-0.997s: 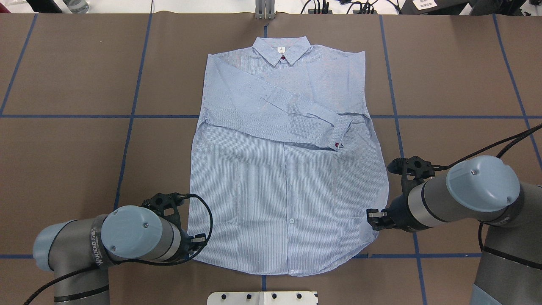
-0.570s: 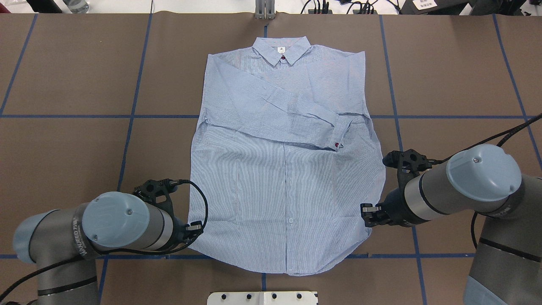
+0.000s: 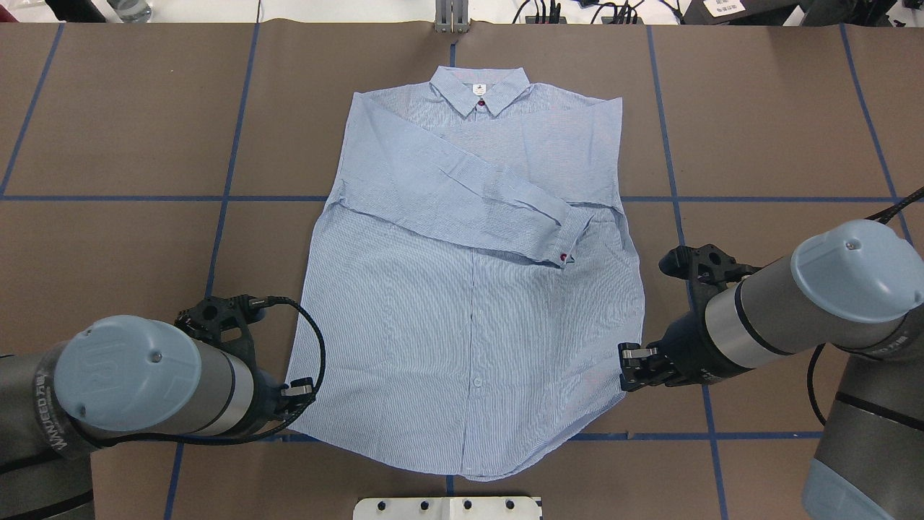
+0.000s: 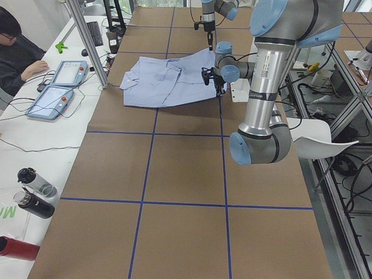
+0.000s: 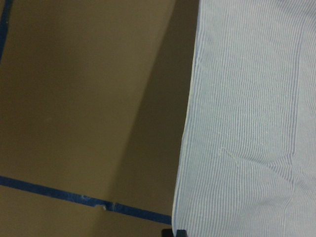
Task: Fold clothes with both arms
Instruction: 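Grasp the hem corners with both grippers and lift them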
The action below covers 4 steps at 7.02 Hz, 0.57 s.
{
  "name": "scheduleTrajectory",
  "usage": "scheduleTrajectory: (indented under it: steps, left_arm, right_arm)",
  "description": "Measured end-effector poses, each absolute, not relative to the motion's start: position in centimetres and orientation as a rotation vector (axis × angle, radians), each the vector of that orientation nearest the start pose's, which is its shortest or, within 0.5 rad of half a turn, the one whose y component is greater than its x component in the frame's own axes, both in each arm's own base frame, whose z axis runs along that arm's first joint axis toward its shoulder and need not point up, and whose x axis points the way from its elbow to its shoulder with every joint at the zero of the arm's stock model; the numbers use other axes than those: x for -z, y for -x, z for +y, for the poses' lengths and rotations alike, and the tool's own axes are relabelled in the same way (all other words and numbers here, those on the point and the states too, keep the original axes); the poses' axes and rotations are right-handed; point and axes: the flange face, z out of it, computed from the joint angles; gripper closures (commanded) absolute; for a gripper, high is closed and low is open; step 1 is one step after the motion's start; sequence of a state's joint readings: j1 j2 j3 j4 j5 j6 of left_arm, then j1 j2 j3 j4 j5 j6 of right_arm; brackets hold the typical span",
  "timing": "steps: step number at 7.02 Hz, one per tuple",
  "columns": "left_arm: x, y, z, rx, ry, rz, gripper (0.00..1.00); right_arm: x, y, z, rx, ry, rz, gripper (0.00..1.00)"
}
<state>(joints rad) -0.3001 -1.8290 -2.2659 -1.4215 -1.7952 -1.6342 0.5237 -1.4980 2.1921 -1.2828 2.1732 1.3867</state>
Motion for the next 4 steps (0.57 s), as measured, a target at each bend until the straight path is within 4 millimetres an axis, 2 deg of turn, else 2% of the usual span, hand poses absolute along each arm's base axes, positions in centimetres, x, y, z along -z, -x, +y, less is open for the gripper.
scheduleTrajectory:
  steps: [4]
  left_arm:
    - [-23.9, -37.8, -22.7, 0.221, 0.192, 0.786, 1.00]
  right_arm:
    - [-27.5, 32.4, -29.0, 0.049, 0.304, -1.157, 1.00]
